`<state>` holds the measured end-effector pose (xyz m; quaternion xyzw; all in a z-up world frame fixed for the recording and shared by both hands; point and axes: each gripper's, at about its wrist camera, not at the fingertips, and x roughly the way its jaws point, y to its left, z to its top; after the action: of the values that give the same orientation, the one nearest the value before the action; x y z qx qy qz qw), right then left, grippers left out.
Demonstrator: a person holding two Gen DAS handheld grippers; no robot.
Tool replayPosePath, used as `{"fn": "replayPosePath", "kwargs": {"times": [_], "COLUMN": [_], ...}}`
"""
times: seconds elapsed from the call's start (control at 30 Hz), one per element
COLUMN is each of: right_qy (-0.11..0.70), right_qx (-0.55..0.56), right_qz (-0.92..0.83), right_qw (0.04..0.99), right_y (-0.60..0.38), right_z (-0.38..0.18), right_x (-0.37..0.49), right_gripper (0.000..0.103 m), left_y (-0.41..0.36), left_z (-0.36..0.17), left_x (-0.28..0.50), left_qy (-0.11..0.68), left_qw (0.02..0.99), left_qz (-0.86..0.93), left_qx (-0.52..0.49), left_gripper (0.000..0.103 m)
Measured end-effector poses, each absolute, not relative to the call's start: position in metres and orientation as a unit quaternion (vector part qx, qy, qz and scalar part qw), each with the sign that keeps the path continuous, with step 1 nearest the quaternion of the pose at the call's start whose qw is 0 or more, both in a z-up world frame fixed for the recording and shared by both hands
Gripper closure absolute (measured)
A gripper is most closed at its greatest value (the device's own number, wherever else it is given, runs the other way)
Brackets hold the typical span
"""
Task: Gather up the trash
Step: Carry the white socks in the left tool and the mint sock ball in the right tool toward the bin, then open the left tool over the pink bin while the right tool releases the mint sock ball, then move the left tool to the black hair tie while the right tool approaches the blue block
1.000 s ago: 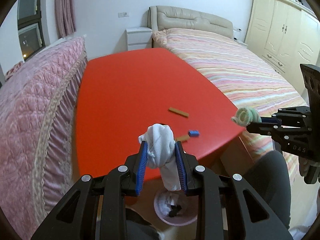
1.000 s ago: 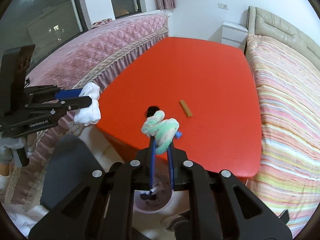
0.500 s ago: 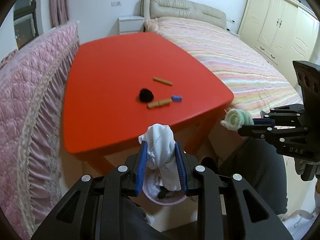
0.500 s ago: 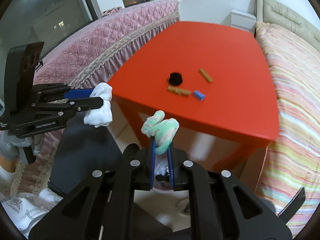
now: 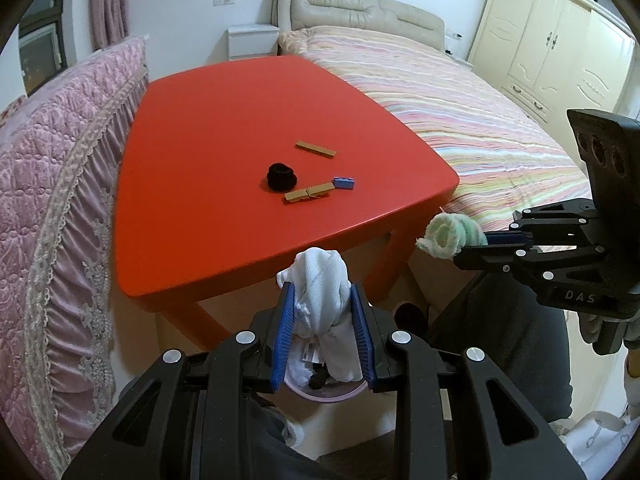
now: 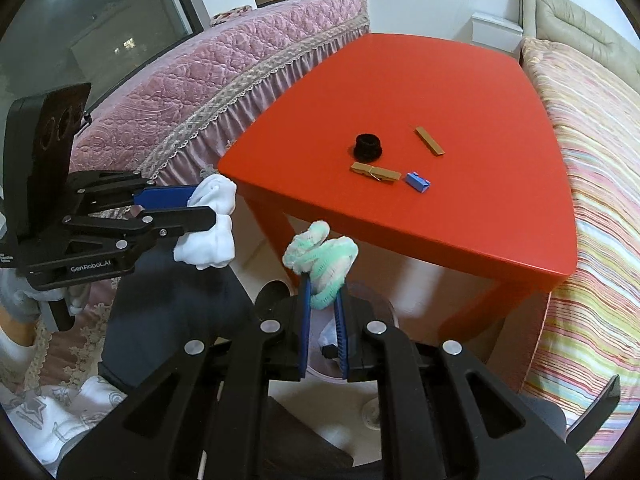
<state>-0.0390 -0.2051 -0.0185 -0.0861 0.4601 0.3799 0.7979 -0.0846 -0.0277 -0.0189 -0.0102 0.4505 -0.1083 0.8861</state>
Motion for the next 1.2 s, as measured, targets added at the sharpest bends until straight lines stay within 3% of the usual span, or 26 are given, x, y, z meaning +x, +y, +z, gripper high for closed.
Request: {"fn": "replayPosePath", "kwargs": {"times": [0.17,0.2,0.23,0.3,0.37,0.4,0.63,0.67,0.7,1.2], "right_qy": [0.463,0.464,0.464,0.46,0.46,0.46,0.466,0.466,0.467,0.467], "right_qx": [-0.089,-0.088,-0.084,-0.077,-0.072,-0.072,-0.061,-0.061,-0.059,-0.051], "right_qz": [0.385,0.385,0.382,0.377,0.37,0.363,0.351,0.348,0.347,0.332], "right_qw": [0.793,0.793,0.795,0.8,0.804,0.807,0.81,0.811,0.811,0.818], "right_y": [-0.205,-0.205,-0.206,-0.209,-0.212,-0.214,-0.217,-0.217,-0.218,-0.22], "right_z": [-0.02,-0.02,-0.02,-0.019,-0.019,-0.019,-0.022,-0.022,-0.022,-0.013], "right_x": [-0.037,-0.036,-0.035,-0.033,-0.031,-0.029,-0.023,-0.023,-0.022,0.0], "right_gripper": [0.087,0.075,0.055,0.029,0.02,0.013,0.006,0.006,0.006,0.005], "left_y": [-0.029,-0.029,-0.029,-0.025,-0.023,-0.021,-0.007,-0.005,-0.004,0.005], "left_z": [-0.02,-0.021,-0.022,-0.023,-0.02,-0.02,-0.025,-0.025,-0.025,-0.026], "left_x": [-0.08,-0.079,-0.078,-0.076,-0.077,-0.076,-0.073,-0.072,-0.073,-0.051], "left_qy": [0.456,0.458,0.459,0.457,0.448,0.448,0.46,0.462,0.458,0.469], "left_qw": [0.882,0.882,0.882,0.884,0.889,0.89,0.886,0.884,0.887,0.88], "left_qz": [-0.115,-0.114,-0.111,-0.098,-0.091,-0.085,-0.061,-0.059,-0.055,-0.053], "left_qx": [-0.01,-0.012,-0.012,-0.012,-0.013,-0.011,-0.028,-0.029,-0.031,-0.052], "left_gripper": [0.068,0.064,0.059,0.029,0.016,0.016,0.016,0.008,0.007,0.007]}}
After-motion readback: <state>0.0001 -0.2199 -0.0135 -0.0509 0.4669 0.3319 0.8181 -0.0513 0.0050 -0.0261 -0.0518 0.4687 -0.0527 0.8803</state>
